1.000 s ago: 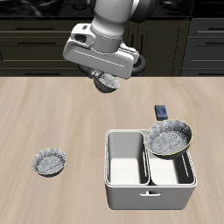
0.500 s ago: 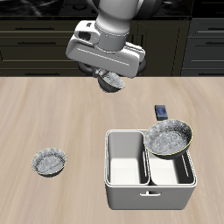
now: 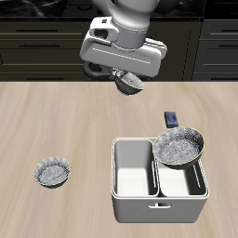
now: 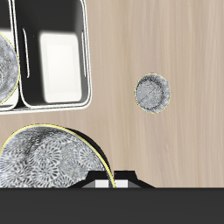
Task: Place the largest bowl in the left side of the drainer and place the smallest bowl in the right side
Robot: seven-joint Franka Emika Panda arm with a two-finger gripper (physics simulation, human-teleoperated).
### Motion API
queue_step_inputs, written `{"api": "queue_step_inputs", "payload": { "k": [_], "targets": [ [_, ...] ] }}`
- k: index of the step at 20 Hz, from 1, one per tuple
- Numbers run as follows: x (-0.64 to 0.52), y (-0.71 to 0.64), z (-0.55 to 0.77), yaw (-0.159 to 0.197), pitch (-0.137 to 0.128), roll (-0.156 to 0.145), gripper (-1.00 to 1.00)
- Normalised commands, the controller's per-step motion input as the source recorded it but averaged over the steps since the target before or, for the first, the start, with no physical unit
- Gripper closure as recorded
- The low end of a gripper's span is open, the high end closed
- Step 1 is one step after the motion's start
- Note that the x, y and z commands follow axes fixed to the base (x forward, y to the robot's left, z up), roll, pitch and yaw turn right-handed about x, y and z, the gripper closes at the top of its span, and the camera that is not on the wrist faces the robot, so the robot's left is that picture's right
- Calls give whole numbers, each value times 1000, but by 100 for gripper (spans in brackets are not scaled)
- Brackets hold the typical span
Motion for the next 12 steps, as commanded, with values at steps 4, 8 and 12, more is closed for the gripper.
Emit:
{"api": "queue_step_inputs", "payload": {
  "k": [4,8,12],
  "targets": [
    [176,92,147,54,1,26,100],
    [173,69,55,62,-1,17,100],
    [257,9,-11,54,-44,-18,100]
  ]
}}
